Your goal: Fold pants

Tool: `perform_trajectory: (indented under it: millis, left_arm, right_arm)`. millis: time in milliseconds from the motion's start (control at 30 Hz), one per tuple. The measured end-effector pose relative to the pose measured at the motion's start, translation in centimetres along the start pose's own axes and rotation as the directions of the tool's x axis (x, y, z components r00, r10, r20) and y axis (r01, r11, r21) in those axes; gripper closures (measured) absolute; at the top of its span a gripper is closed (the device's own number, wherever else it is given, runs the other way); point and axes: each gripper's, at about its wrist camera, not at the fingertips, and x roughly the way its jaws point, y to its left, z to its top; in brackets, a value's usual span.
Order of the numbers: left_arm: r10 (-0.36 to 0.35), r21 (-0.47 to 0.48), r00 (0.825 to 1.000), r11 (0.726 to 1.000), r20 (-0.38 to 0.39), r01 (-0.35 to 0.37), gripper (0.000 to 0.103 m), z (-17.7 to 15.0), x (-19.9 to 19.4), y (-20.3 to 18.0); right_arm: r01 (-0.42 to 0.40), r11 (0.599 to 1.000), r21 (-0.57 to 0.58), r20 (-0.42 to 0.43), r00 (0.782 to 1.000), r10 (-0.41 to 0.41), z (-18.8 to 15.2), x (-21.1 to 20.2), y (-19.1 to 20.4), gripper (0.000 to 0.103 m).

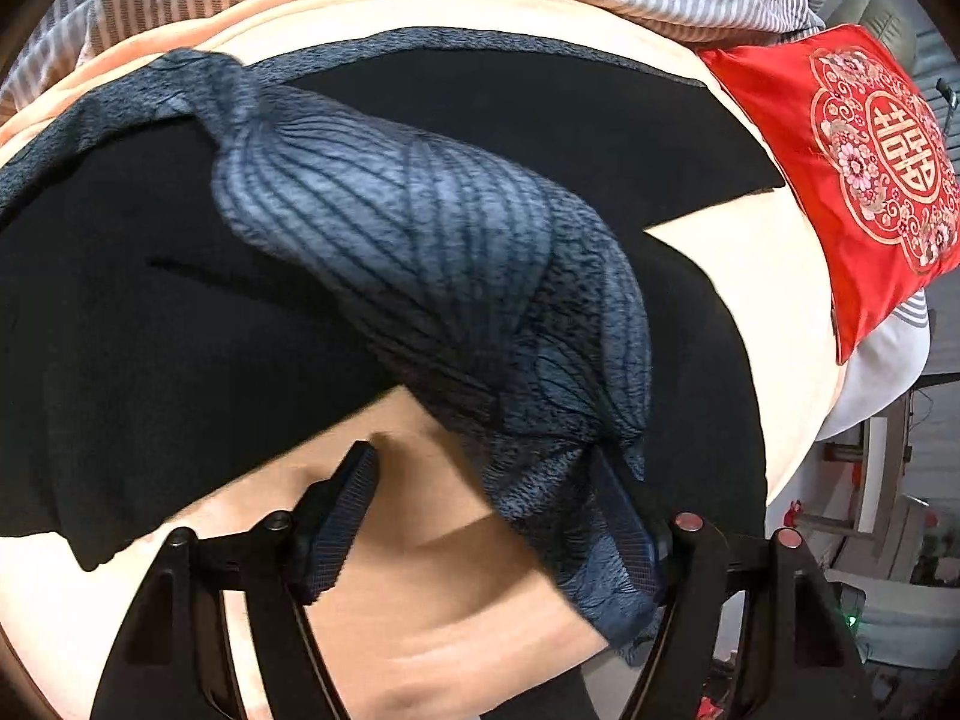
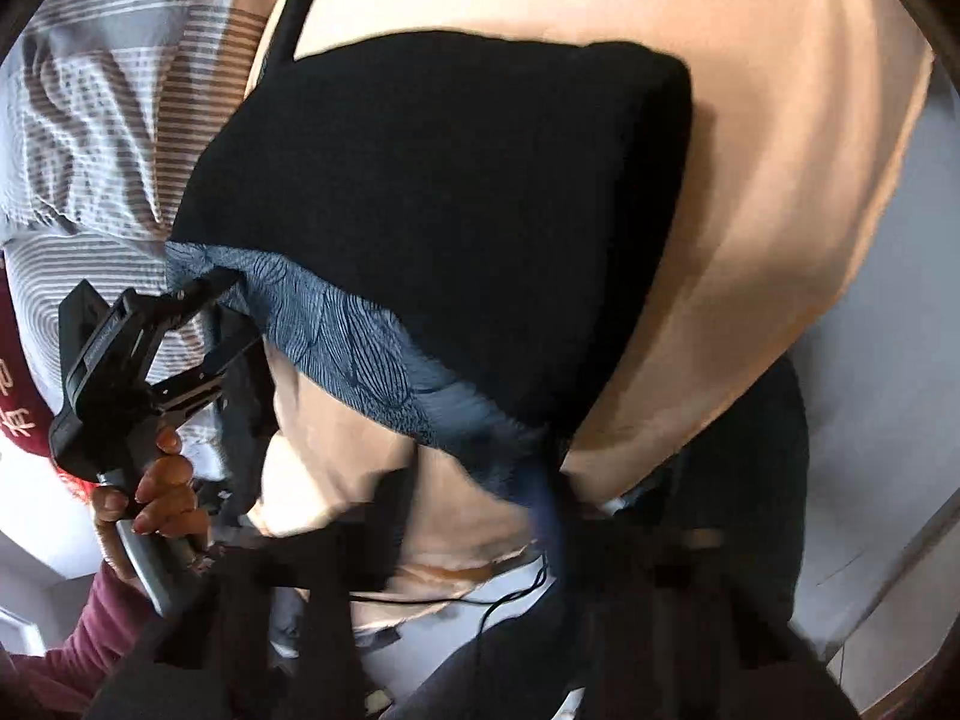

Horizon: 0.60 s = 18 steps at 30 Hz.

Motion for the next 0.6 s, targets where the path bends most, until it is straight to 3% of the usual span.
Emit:
perform_trajectory:
  millis: [67,300,500,600]
  left_arm:
    - [-0.032,0.006,0.999,0.999,-0.023,0.032,0.073,0.3,0.1,-0.7]
    - [-0.092,-0.015,0.996,0.996,0.016,0.092,0.073,2.5,-3.3,-3.1]
    - [-0.128,-0.05,0.989,0.99,0.072,0.132,0.073,7.6,-5.6,-4.6]
    - [-0.11,-0.068,0.988,0.991,0.11,0.118,0.073,11.2,-5.8,-4.6]
  right_arm:
    - [-0.069,0.997,0.019,-0.026,0.997,0.069,0.3,-1.0,0.1,0.096]
    - [-0.19,0.981,-0.041,-0.051,0.981,0.188,4.7,-5.7,4.7,0.097]
    - [-0.259,0.954,-0.149,-0.02,0.966,0.259,13.4,-9.8,11.0,0.097]
    - [-0.262,0.942,-0.211,-0.01,0.964,0.265,19.0,-10.8,14.0,0.097]
